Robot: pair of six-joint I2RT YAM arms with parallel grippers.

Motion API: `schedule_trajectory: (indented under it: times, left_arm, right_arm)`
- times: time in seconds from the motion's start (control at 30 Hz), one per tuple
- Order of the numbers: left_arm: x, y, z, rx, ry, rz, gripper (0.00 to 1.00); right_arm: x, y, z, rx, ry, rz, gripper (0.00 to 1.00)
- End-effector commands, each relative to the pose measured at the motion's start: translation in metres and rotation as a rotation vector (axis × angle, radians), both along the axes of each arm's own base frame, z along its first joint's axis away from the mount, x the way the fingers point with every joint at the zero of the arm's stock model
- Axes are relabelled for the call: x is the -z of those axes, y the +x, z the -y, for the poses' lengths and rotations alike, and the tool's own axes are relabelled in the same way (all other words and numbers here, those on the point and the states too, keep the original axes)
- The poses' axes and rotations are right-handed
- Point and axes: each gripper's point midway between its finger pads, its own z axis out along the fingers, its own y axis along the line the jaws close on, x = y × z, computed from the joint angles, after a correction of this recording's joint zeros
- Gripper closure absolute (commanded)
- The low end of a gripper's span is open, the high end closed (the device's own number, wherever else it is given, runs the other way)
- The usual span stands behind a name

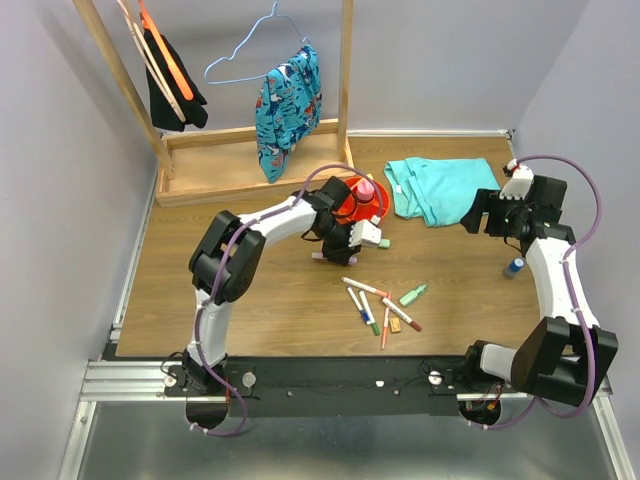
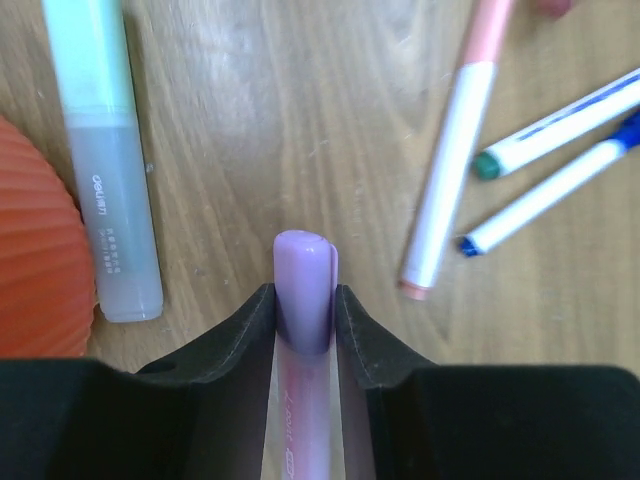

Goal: Sort the stationery into containers
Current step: Pick up the stationery from the center of the board, then place the stationery in the storage box.

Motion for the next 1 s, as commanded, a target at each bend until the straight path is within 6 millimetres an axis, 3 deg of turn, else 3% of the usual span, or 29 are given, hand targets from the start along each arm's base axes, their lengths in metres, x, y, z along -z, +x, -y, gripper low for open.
schedule_trajectory:
  times: [0.0, 0.2, 0.23, 0.27, 0.3, 0.33, 0.37, 0.43, 0.47, 0.5, 0.53, 0.57, 0.6, 0.67, 0.7, 0.77, 0.97]
  left_arm:
    - [-0.099, -0.020, 0.021, 0.038, -0.202, -0.016, 0.67]
    - [-0.215, -0.013, 0.036, 0.028, -0.494, -0.010, 0.69]
    - [-0.227, -0.002, 0.030, -0.009, -0.537, -0.015, 0.70]
    - [-0.253, 0.013, 0.036, -0.074, -0.629, -0.037, 0.70]
    - [-0.270, 0.016, 0.036, -0.079, -0.697, -0.063, 0.71]
    - [-0.266, 0.032, 0.026, -0.141, -0.735, -0.092, 0.71]
    - [-0.305, 0.042, 0.030, -0.161, -0.887, -0.095, 0.72]
    - [-0.307, 0.062, 0.027, -0.200, -1.002, -0.106, 0.74]
    - [-0.324, 0.072, 0.022, -0.174, -1.073, -0.054, 0.74]
    - [-0.306, 0.089, 0.028, -0.223, -1.056, -0.133, 0.74]
    - [-0.320, 0.099, 0.029, -0.224, -1.091, -0.105, 0.74]
    - [-0.320, 0.107, 0.030, -0.232, -1.103, -0.092, 0.74]
    - [-0.307, 0.120, 0.033, -0.247, -1.098, -0.090, 0.74]
    - [-0.311, 0.131, 0.037, -0.247, -1.115, -0.073, 0.74]
    - [-0.298, 0.140, 0.041, -0.262, -1.106, -0.089, 0.74]
    - [-0.298, 0.148, 0.043, -0.266, -1.114, -0.078, 0.74]
    - [-0.263, 0.174, 0.039, -0.313, -1.089, -0.096, 0.74]
  right_arm:
    - [-0.009, -0.002, -0.001, -0.002, -0.009, 0.004, 0.15]
    - [-0.017, 0.005, 0.003, 0.007, -0.013, -0.004, 0.16]
    - [-0.016, 0.006, 0.003, 0.008, -0.008, -0.008, 0.16]
    - [-0.016, 0.007, 0.002, 0.007, -0.005, -0.009, 0.16]
    - [-0.019, 0.010, 0.003, 0.009, -0.004, -0.002, 0.17]
    - [-0.020, 0.012, 0.003, 0.008, 0.002, -0.002, 0.17]
    - [-0.021, 0.013, 0.003, 0.010, 0.007, -0.001, 0.17]
    - [-0.025, 0.019, 0.004, 0.014, 0.008, 0.010, 0.18]
    - [-0.024, 0.021, 0.004, 0.015, 0.009, 0.006, 0.18]
    - [-0.026, 0.023, 0.006, 0.019, 0.007, 0.010, 0.18]
    - [-0.029, 0.025, 0.007, 0.023, 0.003, 0.015, 0.18]
    - [-0.028, 0.027, 0.009, 0.029, -0.004, 0.014, 0.18]
    - [-0.029, 0.028, 0.011, 0.034, -0.009, 0.016, 0.18]
    - [-0.030, 0.028, 0.014, 0.047, -0.019, 0.015, 0.18]
    - [-0.030, 0.028, 0.014, 0.050, -0.021, 0.013, 0.18]
    - [-0.030, 0.026, 0.015, 0.055, -0.025, 0.009, 0.18]
    - [-0.029, 0.020, 0.017, 0.080, -0.028, -0.006, 0.18]
